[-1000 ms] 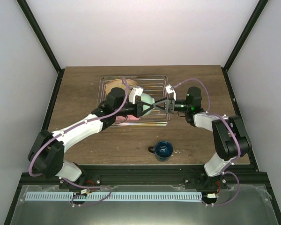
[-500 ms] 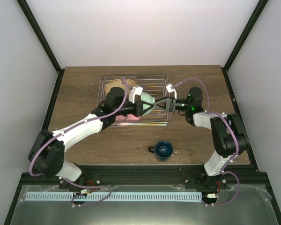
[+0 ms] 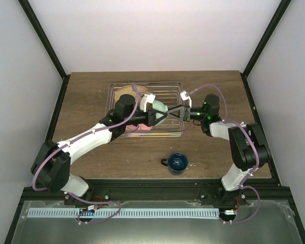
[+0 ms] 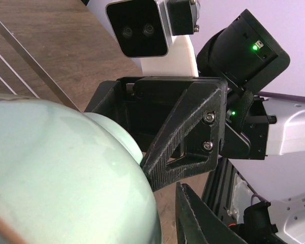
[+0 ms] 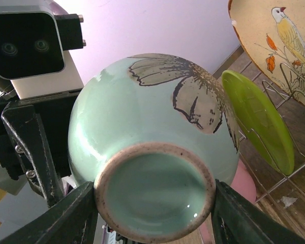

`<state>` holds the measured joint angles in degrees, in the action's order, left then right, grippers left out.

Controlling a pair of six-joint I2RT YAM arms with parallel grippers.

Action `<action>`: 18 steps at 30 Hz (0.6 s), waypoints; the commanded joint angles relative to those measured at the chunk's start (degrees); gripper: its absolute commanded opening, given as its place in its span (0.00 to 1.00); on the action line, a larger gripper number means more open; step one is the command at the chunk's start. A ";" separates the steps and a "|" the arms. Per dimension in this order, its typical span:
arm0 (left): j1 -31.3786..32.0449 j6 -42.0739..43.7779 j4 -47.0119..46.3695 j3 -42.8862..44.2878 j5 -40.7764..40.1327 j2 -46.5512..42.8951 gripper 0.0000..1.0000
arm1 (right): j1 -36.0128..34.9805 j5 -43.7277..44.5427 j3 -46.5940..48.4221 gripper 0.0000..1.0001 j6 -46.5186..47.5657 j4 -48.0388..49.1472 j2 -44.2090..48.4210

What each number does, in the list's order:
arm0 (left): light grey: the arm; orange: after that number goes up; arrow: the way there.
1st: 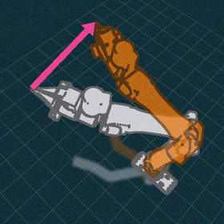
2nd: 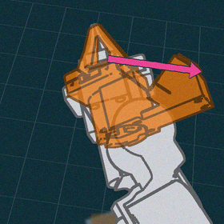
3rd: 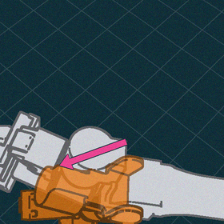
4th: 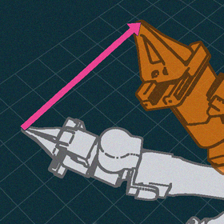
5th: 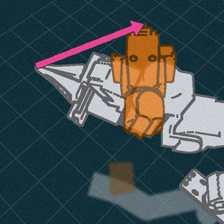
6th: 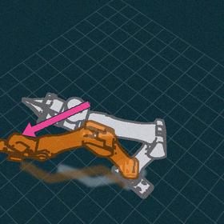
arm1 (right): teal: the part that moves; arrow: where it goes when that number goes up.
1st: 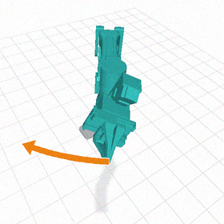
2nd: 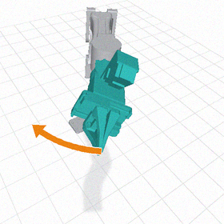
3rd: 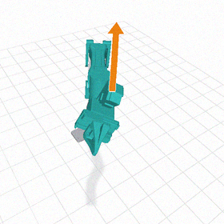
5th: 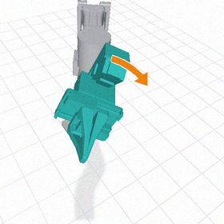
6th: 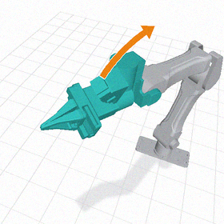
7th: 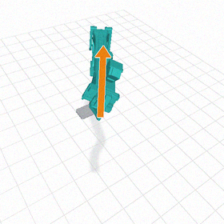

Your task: Load the mixed dishes into the dish rack

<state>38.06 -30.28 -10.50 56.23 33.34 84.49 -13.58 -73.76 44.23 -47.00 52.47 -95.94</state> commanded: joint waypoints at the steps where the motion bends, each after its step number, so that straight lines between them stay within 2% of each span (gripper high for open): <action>1: 1.82 0.24 -5.24 0.51 5.71 0.33 0.27 | -1.69 2.94 2.75 0.37 2.71 -1.79 0.23; 7: 1.75 0.37 -4.83 0.37 5.42 0.41 0.35 | -1.54 4.42 3.32 0.36 4.69 -5.45 0.47; 18: 1.72 1.26 -2.89 0.19 4.22 1.02 0.40 | -0.71 7.05 3.80 0.35 9.50 -13.17 2.02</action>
<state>38.06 -30.41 -10.37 56.12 33.52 85.06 -13.72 -71.92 45.28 -40.14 43.35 -95.39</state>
